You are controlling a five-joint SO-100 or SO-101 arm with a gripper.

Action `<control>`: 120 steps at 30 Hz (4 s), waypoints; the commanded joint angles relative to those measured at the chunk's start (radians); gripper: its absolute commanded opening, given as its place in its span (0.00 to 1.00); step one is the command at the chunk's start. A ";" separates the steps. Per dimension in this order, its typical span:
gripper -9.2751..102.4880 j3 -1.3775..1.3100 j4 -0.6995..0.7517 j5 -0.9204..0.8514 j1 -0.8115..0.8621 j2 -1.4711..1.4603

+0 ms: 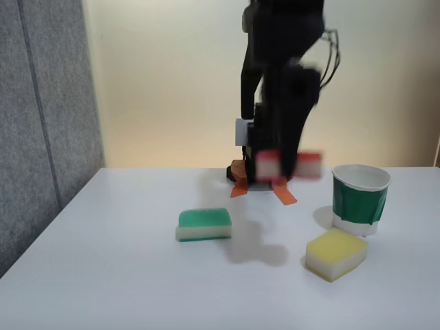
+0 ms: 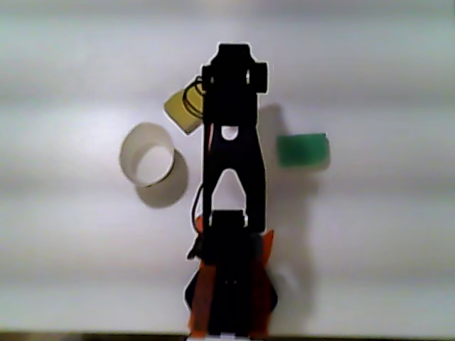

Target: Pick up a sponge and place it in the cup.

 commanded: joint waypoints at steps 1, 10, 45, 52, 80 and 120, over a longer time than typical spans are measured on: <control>0.08 0.146 -0.117 0.071 -0.083 0.224; 0.08 0.617 -0.290 0.290 -0.428 0.572; 0.46 0.474 -0.308 0.046 -0.572 0.499; 0.21 0.410 -0.210 0.040 -0.486 0.598; 0.08 1.532 -0.245 0.167 0.021 1.505; 0.09 1.701 -0.114 0.224 0.066 1.506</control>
